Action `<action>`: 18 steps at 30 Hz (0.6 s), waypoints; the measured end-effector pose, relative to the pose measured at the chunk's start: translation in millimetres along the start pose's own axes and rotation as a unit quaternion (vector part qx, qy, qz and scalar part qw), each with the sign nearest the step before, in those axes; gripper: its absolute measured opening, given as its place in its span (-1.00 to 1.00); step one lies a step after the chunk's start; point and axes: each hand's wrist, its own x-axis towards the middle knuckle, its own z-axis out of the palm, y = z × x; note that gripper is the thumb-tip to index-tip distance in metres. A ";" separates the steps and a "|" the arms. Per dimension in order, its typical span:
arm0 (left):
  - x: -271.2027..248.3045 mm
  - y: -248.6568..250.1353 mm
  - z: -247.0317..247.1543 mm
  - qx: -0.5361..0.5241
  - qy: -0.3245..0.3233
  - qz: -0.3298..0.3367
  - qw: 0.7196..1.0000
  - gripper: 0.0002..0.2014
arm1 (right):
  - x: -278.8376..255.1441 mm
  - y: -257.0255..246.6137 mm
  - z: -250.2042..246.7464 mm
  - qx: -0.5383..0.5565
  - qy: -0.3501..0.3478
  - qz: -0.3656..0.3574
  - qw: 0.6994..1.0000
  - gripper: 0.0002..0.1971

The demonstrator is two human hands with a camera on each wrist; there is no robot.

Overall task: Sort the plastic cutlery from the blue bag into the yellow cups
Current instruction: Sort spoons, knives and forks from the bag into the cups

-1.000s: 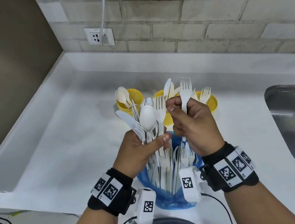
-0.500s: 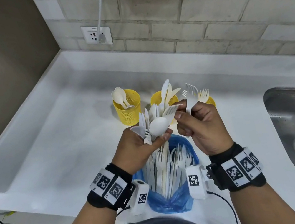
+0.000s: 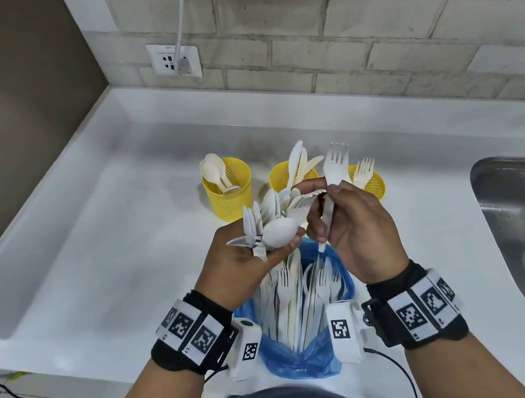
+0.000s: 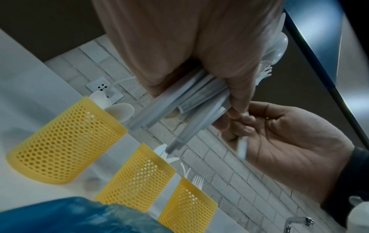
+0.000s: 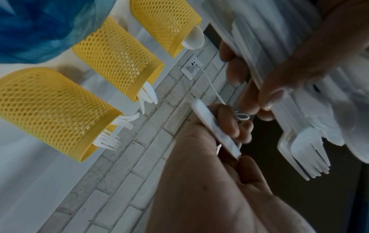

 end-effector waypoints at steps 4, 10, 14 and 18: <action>-1.3 4.1 -2.9 -0.019 -0.006 0.010 1.000 -0.81 | 1.5 -5.7 -0.5 -0.055 0.022 -0.030 0.998 -0.64; -2.5 5.6 -4.8 -0.018 0.029 0.039 0.999 -0.69 | 0.4 -7.3 0.9 -0.082 -0.034 -0.068 0.994 -0.76; -1.4 6.3 -6.4 -0.021 0.035 0.030 0.999 -0.69 | 0.8 -9.3 0.8 -0.108 -0.037 -0.096 0.989 -0.72; -1.9 6.2 -8.5 -0.037 0.025 0.029 0.999 -0.70 | -0.6 -16.8 -0.1 -0.158 -0.063 -0.108 0.980 -0.79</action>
